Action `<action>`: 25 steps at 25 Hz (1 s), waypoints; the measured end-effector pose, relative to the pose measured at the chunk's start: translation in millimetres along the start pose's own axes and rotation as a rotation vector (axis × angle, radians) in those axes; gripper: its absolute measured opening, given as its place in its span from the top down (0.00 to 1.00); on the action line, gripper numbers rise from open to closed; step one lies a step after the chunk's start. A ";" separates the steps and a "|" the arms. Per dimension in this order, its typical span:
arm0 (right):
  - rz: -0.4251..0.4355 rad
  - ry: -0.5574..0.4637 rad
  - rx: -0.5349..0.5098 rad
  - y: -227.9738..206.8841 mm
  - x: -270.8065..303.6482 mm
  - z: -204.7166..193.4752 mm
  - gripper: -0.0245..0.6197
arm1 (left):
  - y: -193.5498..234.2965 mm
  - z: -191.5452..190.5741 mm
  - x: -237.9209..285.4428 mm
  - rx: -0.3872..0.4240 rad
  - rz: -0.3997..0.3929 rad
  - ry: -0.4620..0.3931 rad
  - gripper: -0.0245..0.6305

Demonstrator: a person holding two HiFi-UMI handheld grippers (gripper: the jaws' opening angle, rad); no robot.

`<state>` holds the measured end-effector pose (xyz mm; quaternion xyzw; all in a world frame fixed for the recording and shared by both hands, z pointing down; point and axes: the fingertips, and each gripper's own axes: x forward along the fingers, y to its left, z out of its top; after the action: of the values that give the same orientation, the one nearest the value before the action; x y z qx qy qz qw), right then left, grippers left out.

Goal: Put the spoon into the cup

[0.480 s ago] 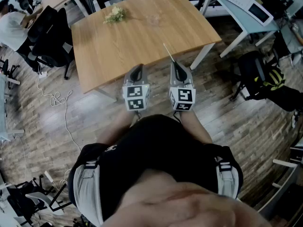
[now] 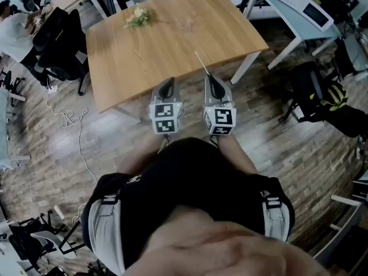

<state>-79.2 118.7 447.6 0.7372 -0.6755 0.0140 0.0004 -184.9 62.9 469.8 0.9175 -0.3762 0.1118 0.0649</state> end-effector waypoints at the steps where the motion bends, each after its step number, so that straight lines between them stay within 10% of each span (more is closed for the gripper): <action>1: 0.004 0.001 0.002 -2.8 -0.3 -0.6 0.95 | -3.3 -0.1 2.2 0.001 0.001 0.002 0.94; 25: 0.059 -0.011 0.010 -83.6 6.8 -8.0 0.95 | -83.7 -3.9 68.3 0.000 -0.028 0.030 0.94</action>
<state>4.5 119.4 457.2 0.7169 -0.6970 0.0132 -0.0075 -79.3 76.9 488.0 0.9208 -0.3625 0.1247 0.0720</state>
